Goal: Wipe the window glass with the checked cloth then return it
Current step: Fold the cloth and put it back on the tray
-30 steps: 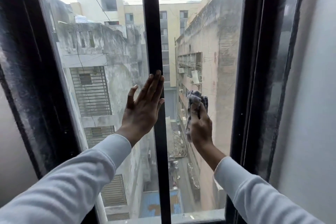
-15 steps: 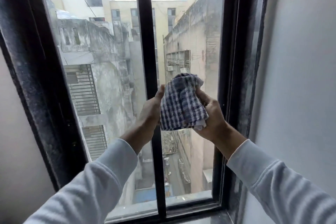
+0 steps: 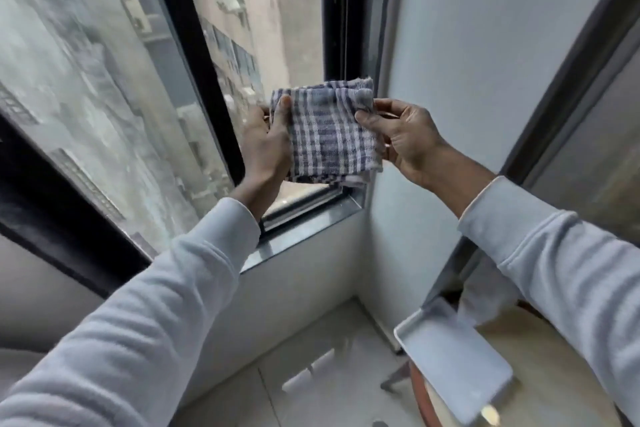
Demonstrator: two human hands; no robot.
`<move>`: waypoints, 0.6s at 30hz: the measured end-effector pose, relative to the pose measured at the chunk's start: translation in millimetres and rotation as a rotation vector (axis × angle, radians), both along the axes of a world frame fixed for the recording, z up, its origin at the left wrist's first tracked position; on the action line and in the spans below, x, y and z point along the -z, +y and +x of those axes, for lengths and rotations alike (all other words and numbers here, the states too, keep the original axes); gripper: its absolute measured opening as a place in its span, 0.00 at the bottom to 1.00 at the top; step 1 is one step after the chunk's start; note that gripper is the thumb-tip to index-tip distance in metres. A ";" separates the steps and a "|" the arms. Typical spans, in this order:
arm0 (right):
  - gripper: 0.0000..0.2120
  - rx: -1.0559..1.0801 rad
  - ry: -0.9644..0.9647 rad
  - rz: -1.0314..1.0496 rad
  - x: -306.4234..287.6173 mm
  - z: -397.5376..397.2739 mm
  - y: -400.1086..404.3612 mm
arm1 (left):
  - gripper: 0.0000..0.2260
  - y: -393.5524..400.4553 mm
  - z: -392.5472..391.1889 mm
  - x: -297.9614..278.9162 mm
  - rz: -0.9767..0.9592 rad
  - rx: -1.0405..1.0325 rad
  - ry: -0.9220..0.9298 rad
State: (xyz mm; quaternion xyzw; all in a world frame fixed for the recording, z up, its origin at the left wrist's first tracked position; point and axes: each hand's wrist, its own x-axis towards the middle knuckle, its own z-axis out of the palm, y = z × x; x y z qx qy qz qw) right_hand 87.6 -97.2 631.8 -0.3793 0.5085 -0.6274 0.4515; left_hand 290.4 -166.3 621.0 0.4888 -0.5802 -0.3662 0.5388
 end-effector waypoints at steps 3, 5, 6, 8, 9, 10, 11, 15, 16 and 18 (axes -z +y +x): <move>0.09 0.086 0.015 0.154 70.7 -24.9 40.4 | 0.15 26.0 -28.1 78.0 0.176 0.088 0.014; 0.12 0.157 0.039 0.271 127.0 -45.6 65.5 | 0.15 41.5 -50.5 136.8 0.330 0.194 -0.007; 0.12 0.190 0.050 0.320 159.5 -58.3 77.6 | 0.15 49.2 -64.3 172.1 0.405 0.251 -0.027; 0.07 0.243 0.079 0.418 232.6 -86.4 104.4 | 0.13 68.7 -93.7 248.7 0.569 0.363 -0.045; 0.05 0.258 0.095 0.474 267.6 -97.7 118.3 | 0.09 79.9 -104.6 281.4 0.651 0.427 -0.046; 0.06 0.262 0.124 0.557 311.8 -115.0 135.8 | 0.04 95.7 -123.4 326.2 0.732 0.480 -0.037; 0.09 0.257 0.158 0.641 349.8 -128.5 153.0 | 0.02 111.4 -136.6 361.0 0.795 0.520 -0.059; 0.14 0.318 0.176 0.909 474.5 -169.1 213.3 | 0.11 161.6 -183.6 479.7 0.935 0.560 -0.180; 0.16 0.344 0.165 0.946 505.5 -180.9 222.4 | 0.10 169.8 -199.5 508.8 0.941 0.551 -0.197; 0.17 0.378 0.148 0.974 558.1 -201.1 234.2 | 0.08 183.1 -227.9 558.6 0.931 0.548 -0.222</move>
